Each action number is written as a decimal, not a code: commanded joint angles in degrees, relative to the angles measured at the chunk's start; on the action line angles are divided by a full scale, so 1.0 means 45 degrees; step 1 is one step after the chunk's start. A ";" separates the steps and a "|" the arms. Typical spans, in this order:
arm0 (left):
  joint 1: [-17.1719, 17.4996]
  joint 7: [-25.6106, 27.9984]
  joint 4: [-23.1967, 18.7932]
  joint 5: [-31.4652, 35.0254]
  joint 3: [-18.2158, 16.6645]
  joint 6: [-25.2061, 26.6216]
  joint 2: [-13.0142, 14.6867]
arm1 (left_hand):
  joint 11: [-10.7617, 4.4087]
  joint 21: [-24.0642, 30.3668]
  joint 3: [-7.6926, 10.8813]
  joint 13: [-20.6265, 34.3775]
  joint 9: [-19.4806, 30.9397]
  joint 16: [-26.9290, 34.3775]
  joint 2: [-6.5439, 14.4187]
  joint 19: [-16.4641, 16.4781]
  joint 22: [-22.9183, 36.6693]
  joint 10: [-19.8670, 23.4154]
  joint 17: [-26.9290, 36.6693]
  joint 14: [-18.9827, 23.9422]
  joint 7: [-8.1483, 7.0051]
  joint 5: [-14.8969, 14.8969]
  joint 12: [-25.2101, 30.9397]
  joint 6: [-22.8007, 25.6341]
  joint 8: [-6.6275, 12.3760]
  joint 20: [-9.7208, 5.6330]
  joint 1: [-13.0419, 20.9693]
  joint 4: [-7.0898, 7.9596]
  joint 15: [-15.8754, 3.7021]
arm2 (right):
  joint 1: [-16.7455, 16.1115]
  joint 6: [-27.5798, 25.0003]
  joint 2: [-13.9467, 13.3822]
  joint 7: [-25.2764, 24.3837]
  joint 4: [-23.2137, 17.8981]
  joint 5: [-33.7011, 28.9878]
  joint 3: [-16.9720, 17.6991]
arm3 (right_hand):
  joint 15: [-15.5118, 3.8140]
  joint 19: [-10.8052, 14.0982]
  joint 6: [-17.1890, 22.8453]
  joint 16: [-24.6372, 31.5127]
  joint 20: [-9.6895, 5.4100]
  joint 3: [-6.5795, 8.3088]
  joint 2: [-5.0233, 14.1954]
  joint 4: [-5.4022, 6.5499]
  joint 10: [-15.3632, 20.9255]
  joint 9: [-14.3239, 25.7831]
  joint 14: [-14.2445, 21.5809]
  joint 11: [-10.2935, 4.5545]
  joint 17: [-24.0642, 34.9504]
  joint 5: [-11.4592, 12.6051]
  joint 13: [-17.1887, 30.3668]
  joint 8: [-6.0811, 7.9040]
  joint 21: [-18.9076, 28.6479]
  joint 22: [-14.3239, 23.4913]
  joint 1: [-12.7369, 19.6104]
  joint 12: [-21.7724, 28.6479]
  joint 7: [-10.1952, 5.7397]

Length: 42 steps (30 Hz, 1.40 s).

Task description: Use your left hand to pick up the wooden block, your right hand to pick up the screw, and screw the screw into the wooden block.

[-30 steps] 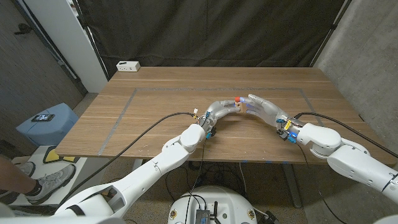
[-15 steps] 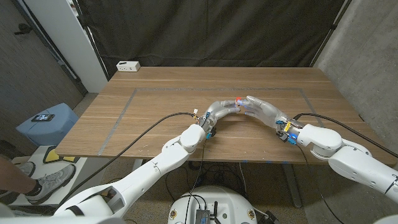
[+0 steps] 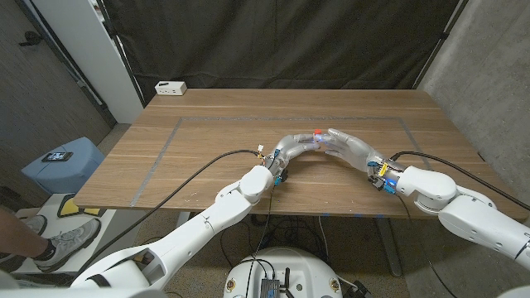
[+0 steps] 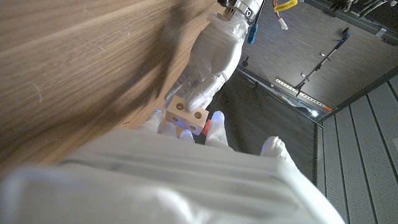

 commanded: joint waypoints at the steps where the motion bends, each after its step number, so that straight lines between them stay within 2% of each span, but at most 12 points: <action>1: -0.0042 -0.0010 0.0021 0.0039 0.0027 0.0021 0.0004 | 0.0020 0.0049 0.0042 0.0042 0.0030 0.0074 0.0041 -0.0042 0.0062 -0.0074 0.0017 -0.0030 0.0005 0.0073 0.0019 0.0098 0.0068 -0.0002 -0.0069 0.0066 -0.0937 | -0.0311 0.0355 0.0055 -0.0035 0.0249 0.0397 0.0440 | 0.0027 0.0157 -0.0022 0.0072 -0.0058 0.0089 0.0042 -0.0061 -0.1177 0.0009 -0.1717 0.0025 0.0017 0.0066 0.0033 0.0029 0.0144 0.0053 0.0092 0.0051 0.0046; 7: -0.0090 -0.0030 0.0092 0.0027 0.0025 -0.0010 -0.0028 | 0.0022 0.0048 0.0036 0.0041 0.0030 0.0072 0.0040 -0.0045 0.0062 -0.0090 0.0019 -0.0033 0.0016 0.0072 0.0013 0.0089 0.0064 0.0002 -0.0103 0.0083 -0.0932 | -0.0405 0.0341 0.0025 -0.0088 0.0297 0.0517 0.0694 | 0.0026 0.0155 -0.0113 0.0068 -0.0072 0.0088 0.0038 -0.0061 -0.1195 0.0010 -0.1725 0.0081 0.0020 0.0064 0.0033 -0.0013 0.0136 0.0053 0.0087 0.0037 0.0085; 17: -0.0139 -0.0115 0.0093 -0.0007 0.0035 0.0023 -0.0024 | 0.0019 0.0047 0.0034 0.0041 0.0030 0.0067 0.0029 -0.0052 0.0062 -0.0098 0.0016 -0.0034 -0.0003 0.0071 0.0011 0.0092 0.0066 0.0013 -0.0126 0.0087 -0.0920 | -0.0093 0.0332 0.0222 0.0096 0.0669 0.0612 0.0746 | 0.0019 0.0120 -0.0358 0.0061 -0.0077 0.0086 0.0033 -0.0060 -0.1218 0.0012 -0.1742 0.0114 0.0024 0.0062 0.0035 -0.0103 0.0113 0.0054 0.0080 0.0016 0.0128; 32: -0.0174 -0.0050 -0.0011 0.0201 0.0076 0.0075 0.0072 | 0.0015 0.0047 0.0038 0.0042 0.0029 0.0060 0.0009 -0.0052 0.0062 -0.0092 0.0011 -0.0029 -0.0036 0.0069 0.0016 0.0088 0.0065 0.0014 -0.0150 0.0086 -0.0955 | 0.0879 0.0342 0.0671 0.0634 0.1530 0.0407 0.0152 | 0.0014 0.0039 -0.1436 0.0027 -0.0051 0.0091 0.0027 -0.0069 -0.1446 0.0009 -0.1838 0.0202 0.0030 0.0058 0.0038 -0.0320 0.0080 0.0056 0.0082 -0.0064 0.0153; 42: -0.0214 -0.0013 0.0107 0.0310 0.0119 -0.0034 0.0014 | 0.0008 0.0046 0.0041 0.0042 0.0028 0.0051 -0.0011 -0.0057 0.0061 -0.0082 0.0008 -0.0044 -0.0057 0.0068 0.0022 0.0063 0.0055 0.0004 -0.0138 0.0066 -0.0977 | 0.1326 0.0189 0.0872 0.0852 0.1883 0.0425 -0.0209 | 0.0012 -0.0054 -0.1894 0.0007 -0.0023 0.0081 0.0016 -0.0063 -0.1615 0.0007 -0.1918 0.0263 0.0039 0.0054 0.0039 -0.0316 0.0054 0.0057 0.0061 -0.0104 0.0122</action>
